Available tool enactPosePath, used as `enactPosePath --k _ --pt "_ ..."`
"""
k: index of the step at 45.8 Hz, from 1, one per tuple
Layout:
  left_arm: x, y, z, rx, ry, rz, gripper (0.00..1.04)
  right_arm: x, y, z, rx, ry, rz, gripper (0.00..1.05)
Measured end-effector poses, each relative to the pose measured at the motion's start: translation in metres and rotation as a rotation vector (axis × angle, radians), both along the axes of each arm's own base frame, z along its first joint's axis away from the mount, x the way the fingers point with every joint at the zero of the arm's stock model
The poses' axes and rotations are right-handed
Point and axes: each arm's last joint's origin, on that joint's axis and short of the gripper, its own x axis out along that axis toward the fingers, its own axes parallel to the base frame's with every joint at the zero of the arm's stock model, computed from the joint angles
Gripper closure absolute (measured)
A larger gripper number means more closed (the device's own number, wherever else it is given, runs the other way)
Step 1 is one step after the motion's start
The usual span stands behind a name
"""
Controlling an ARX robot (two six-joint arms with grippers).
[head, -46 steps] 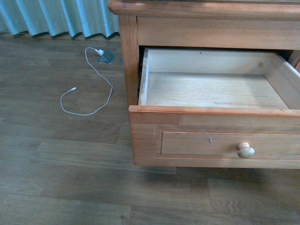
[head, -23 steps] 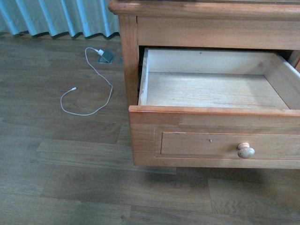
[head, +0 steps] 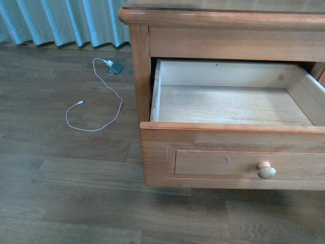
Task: Put charger into drawer
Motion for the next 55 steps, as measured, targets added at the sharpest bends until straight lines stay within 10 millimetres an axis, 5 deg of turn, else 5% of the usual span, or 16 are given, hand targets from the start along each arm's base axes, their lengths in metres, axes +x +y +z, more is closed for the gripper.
enactPosePath --k 8,22,28,40,44,53,55 --pt "-0.038 -0.015 -0.014 0.043 -0.019 -0.156 0.41 0.000 0.000 0.000 0.000 0.000 0.000 0.08" --pt "-0.065 -0.039 -0.045 0.106 0.031 -0.293 0.41 0.000 0.000 0.000 0.000 0.000 0.000 0.08" --pt "-0.061 -0.050 -0.063 0.135 0.071 -0.295 0.41 0.000 0.000 0.000 0.000 0.000 0.000 0.08" --pt "-0.022 -0.082 -0.140 0.201 0.229 -0.218 0.41 0.000 0.000 0.000 0.000 0.000 0.000 0.08" --pt "-0.016 -0.086 -0.147 0.201 0.240 -0.202 0.40 0.000 0.000 0.000 0.000 0.000 0.000 0.08" --pt "-0.013 -0.087 -0.141 0.191 0.192 -0.133 0.06 0.000 0.000 0.000 0.000 0.000 0.000 0.08" --pt "-0.015 -0.082 -0.133 0.185 0.162 -0.098 0.05 0.000 0.000 0.000 0.000 0.000 0.000 0.08"
